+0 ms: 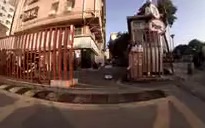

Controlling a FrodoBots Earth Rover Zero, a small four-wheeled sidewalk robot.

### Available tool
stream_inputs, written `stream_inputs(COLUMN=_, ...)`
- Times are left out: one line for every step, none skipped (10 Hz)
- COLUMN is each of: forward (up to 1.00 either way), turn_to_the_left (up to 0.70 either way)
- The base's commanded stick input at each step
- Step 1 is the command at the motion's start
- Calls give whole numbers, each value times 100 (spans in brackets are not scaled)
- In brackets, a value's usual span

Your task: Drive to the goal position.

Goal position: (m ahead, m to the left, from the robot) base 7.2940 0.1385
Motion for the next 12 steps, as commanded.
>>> stream_inputs(forward=45, turn_to_the_left=0)
stream_inputs(forward=45, turn_to_the_left=0)
stream_inputs(forward=45, turn_to_the_left=0)
stream_inputs(forward=45, turn_to_the_left=0)
stream_inputs(forward=45, turn_to_the_left=0)
stream_inputs(forward=45, turn_to_the_left=0)
stream_inputs(forward=45, turn_to_the_left=0)
stream_inputs(forward=45, turn_to_the_left=0)
stream_inputs(forward=45, turn_to_the_left=0)
stream_inputs(forward=45, turn_to_the_left=0)
stream_inputs(forward=45, turn_to_the_left=0)
stream_inputs(forward=45, turn_to_the_left=0)
